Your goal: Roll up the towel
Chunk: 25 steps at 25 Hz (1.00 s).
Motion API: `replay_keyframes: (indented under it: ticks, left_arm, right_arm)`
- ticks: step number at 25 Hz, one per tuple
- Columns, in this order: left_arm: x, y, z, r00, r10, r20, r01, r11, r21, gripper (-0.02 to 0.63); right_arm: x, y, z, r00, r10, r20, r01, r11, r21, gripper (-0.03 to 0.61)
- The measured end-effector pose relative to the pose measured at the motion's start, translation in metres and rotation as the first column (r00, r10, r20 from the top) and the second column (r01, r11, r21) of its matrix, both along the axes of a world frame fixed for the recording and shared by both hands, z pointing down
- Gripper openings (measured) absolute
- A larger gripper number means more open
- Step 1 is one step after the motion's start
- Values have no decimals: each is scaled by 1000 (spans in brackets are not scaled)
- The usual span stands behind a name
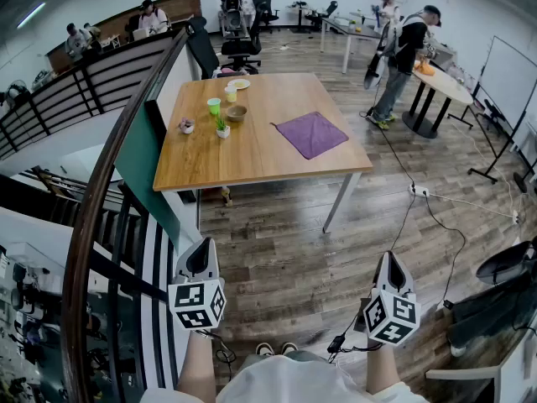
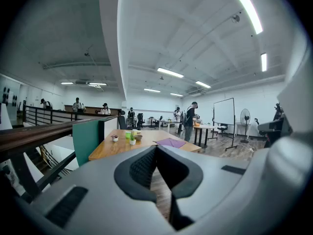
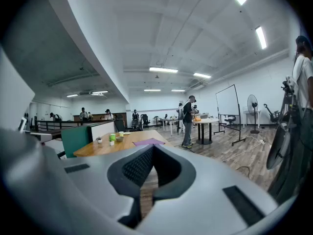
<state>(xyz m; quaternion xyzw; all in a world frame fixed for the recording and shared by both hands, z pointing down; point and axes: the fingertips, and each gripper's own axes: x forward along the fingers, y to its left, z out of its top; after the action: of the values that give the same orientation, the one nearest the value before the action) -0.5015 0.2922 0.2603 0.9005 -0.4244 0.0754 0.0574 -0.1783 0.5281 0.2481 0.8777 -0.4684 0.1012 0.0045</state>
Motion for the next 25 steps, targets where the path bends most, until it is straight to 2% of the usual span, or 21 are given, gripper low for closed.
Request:
replay_keyframes:
  ticks: [7,12,18,20,21,25]
  left_arm:
    - [4,-1,2,1000,13,6,-13,1000,-2,-2]
    - [7,-2,1,1000,27,-12,-27,1000,-14,-2]
    - [16,-2,-2,999,47,-26,-47,999,-8,2]
    - [20,-2,-3,997,63,-32,-64,998,-13,89]
    - [21,-2,-4,997,68,-32,-68,998,-14,92]
    - [20,-5,-5,997,64,-34,-64,998,-10,110]
  right_arm:
    - [0,-2,5,1000,-1,18,1,1000,-5,0]
    - [-2,-7,3,998,-9,54,7,999,41,2]
    - [-5,-15,-3,1000,-16,11,16,999,31,2]
    - [-8,-17,-4,999,-32,9,32,999,34,23]
    - [-9,-18,-5,999,-40,8,39,999,35,57]
    - [-10,-21,-7,999,-47,0,47,998,35,75]
